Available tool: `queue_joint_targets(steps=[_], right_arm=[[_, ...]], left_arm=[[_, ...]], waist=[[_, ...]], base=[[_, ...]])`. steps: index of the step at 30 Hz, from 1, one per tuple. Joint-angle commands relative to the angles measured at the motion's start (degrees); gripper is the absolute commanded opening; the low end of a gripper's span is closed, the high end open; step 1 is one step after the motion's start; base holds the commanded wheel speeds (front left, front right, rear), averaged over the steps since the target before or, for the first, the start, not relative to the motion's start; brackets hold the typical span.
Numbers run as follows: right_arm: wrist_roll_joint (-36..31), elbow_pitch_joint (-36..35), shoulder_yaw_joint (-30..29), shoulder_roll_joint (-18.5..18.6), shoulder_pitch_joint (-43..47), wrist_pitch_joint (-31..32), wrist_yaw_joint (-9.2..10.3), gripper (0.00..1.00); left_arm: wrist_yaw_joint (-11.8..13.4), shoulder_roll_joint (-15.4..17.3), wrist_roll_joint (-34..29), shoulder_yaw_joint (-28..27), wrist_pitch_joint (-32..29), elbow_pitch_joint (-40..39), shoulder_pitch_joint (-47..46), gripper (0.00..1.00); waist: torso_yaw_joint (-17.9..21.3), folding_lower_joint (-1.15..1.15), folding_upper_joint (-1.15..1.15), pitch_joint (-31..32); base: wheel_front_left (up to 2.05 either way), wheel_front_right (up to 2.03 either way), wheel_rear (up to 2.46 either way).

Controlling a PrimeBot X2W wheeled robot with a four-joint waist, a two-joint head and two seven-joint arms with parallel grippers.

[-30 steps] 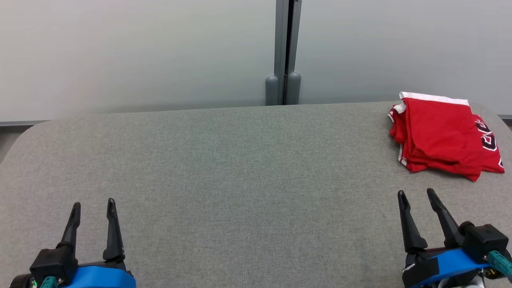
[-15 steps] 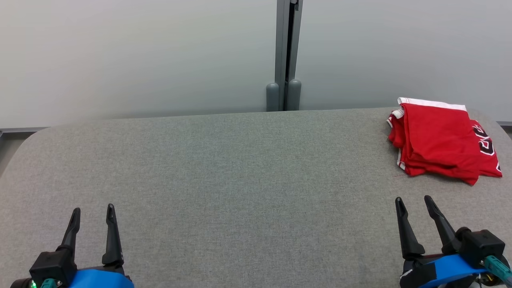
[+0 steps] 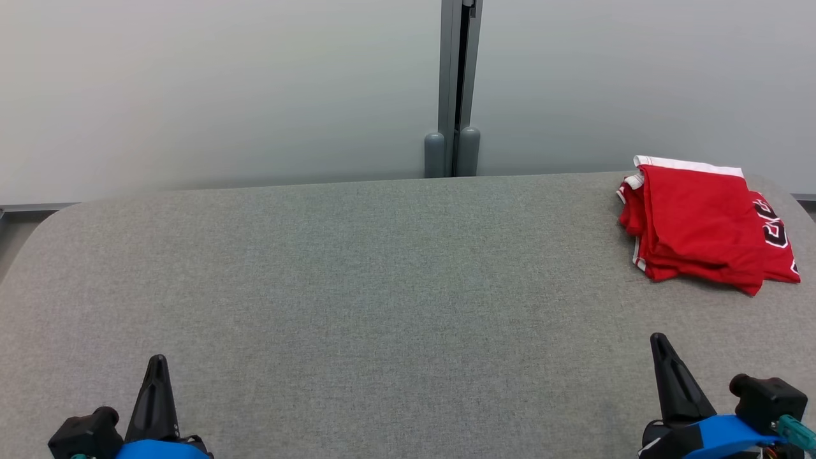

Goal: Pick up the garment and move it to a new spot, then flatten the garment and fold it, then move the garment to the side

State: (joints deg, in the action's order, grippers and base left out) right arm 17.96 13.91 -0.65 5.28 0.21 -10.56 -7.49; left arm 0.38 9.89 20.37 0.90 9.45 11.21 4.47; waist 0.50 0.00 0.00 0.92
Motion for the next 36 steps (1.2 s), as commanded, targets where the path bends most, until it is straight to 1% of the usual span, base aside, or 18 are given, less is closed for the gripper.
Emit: queue_joint_targets(steps=[1, 20, 36], right_arm=[[2.6, -0.8, -0.5, 0.0, -1.3, 0.6, 0.0, 0.0], [20.7, -0.7, -1.8, -0.6, -2.6, 4.6, 0.0, 0.0], [32.4, -0.6, -2.7, -1.0, -3.6, 7.4, 0.0, 0.0]], left_arm=[[-0.5, 0.1, 2.3, -0.5, -0.4, -0.7, -1.9, 0.0], [-2.4, -1.7, 19.9, -2.1, -4.2, 0.0, -4.1, 0.0], [-3.6, -2.8, 31.2, -3.3, -6.8, 0.5, -5.8, 0.0]], waist=[[0.0, 0.0, 0.0, 0.0], [-0.1, 0.0, 0.0, -0.2], [-0.2, 0.0, 0.0, -0.3]], base=[[0.0, 0.0, 0.0], [0.0, 0.0, 0.0], [0.0, 0.0, 0.0]])
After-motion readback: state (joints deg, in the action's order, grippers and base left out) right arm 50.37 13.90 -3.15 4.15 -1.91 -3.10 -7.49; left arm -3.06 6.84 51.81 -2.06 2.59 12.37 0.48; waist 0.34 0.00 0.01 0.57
